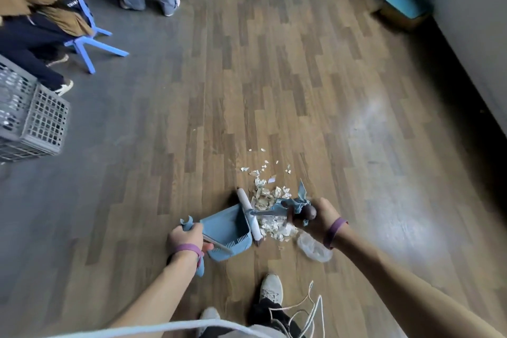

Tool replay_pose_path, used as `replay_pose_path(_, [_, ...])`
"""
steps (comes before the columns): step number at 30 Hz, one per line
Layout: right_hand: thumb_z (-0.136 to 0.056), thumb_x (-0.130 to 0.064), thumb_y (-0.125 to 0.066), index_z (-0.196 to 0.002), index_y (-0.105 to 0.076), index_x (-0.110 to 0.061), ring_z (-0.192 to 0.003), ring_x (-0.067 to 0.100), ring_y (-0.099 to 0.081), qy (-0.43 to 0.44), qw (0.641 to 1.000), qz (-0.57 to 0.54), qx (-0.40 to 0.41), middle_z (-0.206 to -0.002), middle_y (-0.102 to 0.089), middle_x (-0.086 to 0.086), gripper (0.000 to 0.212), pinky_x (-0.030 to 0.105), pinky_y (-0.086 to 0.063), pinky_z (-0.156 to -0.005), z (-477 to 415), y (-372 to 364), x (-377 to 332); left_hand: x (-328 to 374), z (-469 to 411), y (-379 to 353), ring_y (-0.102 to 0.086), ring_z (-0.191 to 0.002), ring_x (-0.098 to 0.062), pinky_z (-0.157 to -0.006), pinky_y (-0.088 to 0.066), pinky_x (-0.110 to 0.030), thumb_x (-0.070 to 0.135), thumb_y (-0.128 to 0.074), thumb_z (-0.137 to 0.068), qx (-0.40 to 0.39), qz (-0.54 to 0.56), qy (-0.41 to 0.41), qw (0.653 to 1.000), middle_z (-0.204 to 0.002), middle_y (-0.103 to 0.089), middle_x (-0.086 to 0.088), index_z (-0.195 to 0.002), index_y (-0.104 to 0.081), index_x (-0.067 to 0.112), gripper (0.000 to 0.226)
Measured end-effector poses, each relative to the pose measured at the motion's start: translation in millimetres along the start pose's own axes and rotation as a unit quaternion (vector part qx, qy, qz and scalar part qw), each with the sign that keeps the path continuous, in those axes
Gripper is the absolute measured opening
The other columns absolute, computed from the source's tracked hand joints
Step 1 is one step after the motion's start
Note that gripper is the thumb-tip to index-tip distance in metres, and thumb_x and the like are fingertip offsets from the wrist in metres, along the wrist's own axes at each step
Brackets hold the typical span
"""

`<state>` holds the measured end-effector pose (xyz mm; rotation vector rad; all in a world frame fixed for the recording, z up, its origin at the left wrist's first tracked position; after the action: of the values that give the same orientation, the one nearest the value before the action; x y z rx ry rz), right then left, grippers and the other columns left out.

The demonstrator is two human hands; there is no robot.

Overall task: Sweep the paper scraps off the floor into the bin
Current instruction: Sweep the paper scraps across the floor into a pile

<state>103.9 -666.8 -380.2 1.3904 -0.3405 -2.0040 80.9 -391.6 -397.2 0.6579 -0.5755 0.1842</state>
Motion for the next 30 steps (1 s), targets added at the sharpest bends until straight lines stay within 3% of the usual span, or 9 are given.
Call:
replay_pose_path(2, [-0.080, -0.012, -0.067, -0.058, -0.055, -0.030, -0.047, 0.004, -0.048, 0.017, 1.000, -0.024, 0.010, -0.045, -0.051, -0.015, 0.031, 0.012, -0.034, -0.050, -16.8, 2.9, -18.0, 19.2, -5.6, 10.9, -0.053, -0.024, -0.016, -0.026, -0.029, -0.011, 0.007, -0.053, -0.084, 0.014, 0.012, -0.005, 1.000, -0.040, -0.054, -0.004, -0.069, -0.055, 0.004, 0.016])
replay_pose_path(5, [-0.084, -0.011, -0.067, -0.064, -0.061, -0.033, -0.046, -0.004, -0.052, 0.028, 0.998, -0.060, 0.016, -0.046, -0.054, -0.027, 0.030, 0.006, -0.035, -0.048, -44.2, 0.7, -44.9, 48.0, -21.5, 26.5, -0.053, -0.024, -0.015, -0.026, -0.029, -0.010, 0.007, -0.052, -0.084, 0.026, 0.025, -0.019, 0.999, -0.032, -0.050, 0.001, -0.073, -0.056, 0.003, 0.013])
replay_pose_path(8, [-0.082, -0.009, -0.067, -0.074, -0.072, -0.024, -0.050, -0.005, -0.054, 0.040, 0.995, -0.081, 0.038, -0.051, -0.056, -0.030, 0.018, 0.010, -0.037, -0.053, -78.8, -12.8, -70.9, 77.5, -47.8, 39.7, -0.056, -0.027, -0.014, -0.027, -0.029, -0.010, 0.009, -0.051, -0.086, 0.029, 0.022, -0.045, 0.998, -0.048, -0.054, -0.005, -0.078, -0.057, 0.005, 0.011])
replay_pose_path(13, [-0.080, -0.001, -0.067, -0.069, -0.066, -0.027, -0.048, -0.006, -0.050, 0.027, 0.985, -0.152, 0.077, -0.054, -0.058, -0.019, 0.028, 0.009, -0.038, -0.050, -146.2, -47.2, -115.1, 128.9, -117.3, 54.4, -0.060, -0.033, -0.012, -0.031, -0.033, -0.012, 0.013, -0.053, -0.089, 0.009, 0.006, -0.087, 0.996, -0.061, -0.061, 0.000, -0.088, -0.061, 0.012, 0.008])
replay_pose_path(15, [-0.080, 0.001, -0.066, -0.072, -0.069, -0.024, -0.049, -0.009, -0.050, 0.020, 0.981, -0.175, 0.084, -0.062, -0.059, -0.015, 0.026, 0.006, -0.038, -0.049, -176.2, -60.6, -134.6, 153.3, -152.6, 57.8, -0.061, -0.035, -0.012, -0.033, -0.033, -0.013, 0.013, -0.054, -0.089, -0.007, -0.001, -0.093, 0.996, -0.065, -0.061, 0.002, -0.094, -0.061, 0.013, 0.009])
replay_pose_path(19, [-0.078, 0.005, -0.065, -0.061, -0.058, -0.036, -0.056, -0.014, -0.055, -0.008, 0.975, -0.193, 0.111, -0.060, -0.059, -0.018, 0.045, 0.002, -0.037, -0.054, -249.4, -88.5, -174.3, 213.0, -227.5, 59.8, -0.061, -0.036, -0.008, -0.038, -0.034, -0.017, 0.008, -0.055, -0.087, -0.062, -0.002, -0.096, 0.993, -0.074, -0.061, 0.007, -0.102, -0.058, 0.016, 0.018])
replay_pose_path(23, [-0.079, 0.007, -0.062, -0.063, -0.061, -0.028, -0.056, -0.015, -0.054, -0.057, 0.967, -0.212, 0.127, -0.060, -0.059, -0.019, 0.038, 0.003, -0.038, -0.055, -319.2, -110.5, -199.8, 268.9, -286.9, 55.0, -0.061, -0.037, -0.005, -0.034, -0.033, -0.011, 0.007, -0.058, -0.088, -0.127, -0.029, -0.085, 0.988, -0.075, -0.062, 0.006, -0.092, -0.052, 0.017, 0.013])
replay_pose_path(26, [-0.079, 0.009, -0.061, -0.061, -0.058, -0.028, -0.055, -0.014, -0.054, -0.085, 0.962, -0.217, 0.141, -0.058, -0.058, -0.020, 0.041, 0.004, -0.038, -0.055, -354.2, -118.7, -210.6, 298.5, -322.0, 47.1, -0.063, -0.039, -0.006, -0.045, -0.038, -0.020, 0.008, -0.060, -0.089, -0.169, -0.050, -0.069, 0.982, -0.082, -0.062, 0.006, -0.105, -0.048, 0.013, 0.021])
replay_pose_path(30, [-0.077, 0.009, -0.062, -0.065, -0.060, -0.026, -0.055, -0.012, -0.053, -0.115, 0.955, -0.221, 0.162, -0.064, -0.058, -0.017, 0.037, 0.004, -0.038, -0.056, -367.7, -120.2, -206.2, 316.9, -351.6, 29.7, -0.064, -0.041, -0.009, -0.051, -0.038, -0.024, 0.009, -0.059, -0.090, -0.212, -0.106, -0.055, 0.970, -0.094, -0.063, -0.001, -0.102, -0.051, 0.011, 0.014])
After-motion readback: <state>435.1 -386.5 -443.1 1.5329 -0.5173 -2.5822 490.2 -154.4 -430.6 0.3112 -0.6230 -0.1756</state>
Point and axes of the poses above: each hand's wrist, its own z-axis away from the middle knuckle, its own y-axis out of the back of the hand, x = y × z, the point moved 1 cm from there along -z, towards the middle knuckle
